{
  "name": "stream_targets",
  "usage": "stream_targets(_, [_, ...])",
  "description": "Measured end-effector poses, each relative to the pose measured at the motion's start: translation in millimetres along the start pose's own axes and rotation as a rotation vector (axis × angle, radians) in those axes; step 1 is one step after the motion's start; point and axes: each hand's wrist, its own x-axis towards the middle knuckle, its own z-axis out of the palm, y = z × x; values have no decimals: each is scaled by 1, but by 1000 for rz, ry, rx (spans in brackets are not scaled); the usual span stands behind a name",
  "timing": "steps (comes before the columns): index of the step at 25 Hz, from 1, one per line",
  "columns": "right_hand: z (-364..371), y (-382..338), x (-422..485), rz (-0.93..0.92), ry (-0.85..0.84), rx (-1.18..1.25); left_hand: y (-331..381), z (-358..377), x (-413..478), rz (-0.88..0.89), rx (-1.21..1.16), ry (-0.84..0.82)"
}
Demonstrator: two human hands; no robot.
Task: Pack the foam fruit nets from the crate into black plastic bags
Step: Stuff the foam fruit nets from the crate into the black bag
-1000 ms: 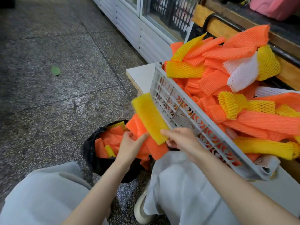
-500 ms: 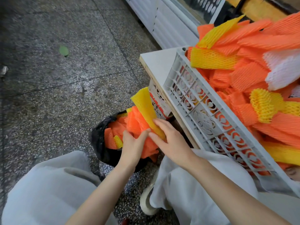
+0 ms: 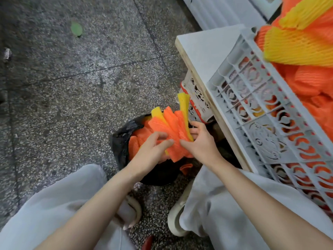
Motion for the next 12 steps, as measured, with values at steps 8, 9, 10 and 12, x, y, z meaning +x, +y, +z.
stream_targets(8, [43, 8, 40, 61, -2, -13, -10, -27, 39, 292, 423, 271])
stream_targets(9, [44, 7, 45, 69, 6, -16, -16, -35, 46, 380, 583, 394])
stream_targets(10, [43, 8, 49, 76, 14, -26, -22, -45, 52, 405, 690, 477])
stream_targets(12, [42, 9, 55, 74, 9, -70, -35, -65, 63, 283, 767, 510])
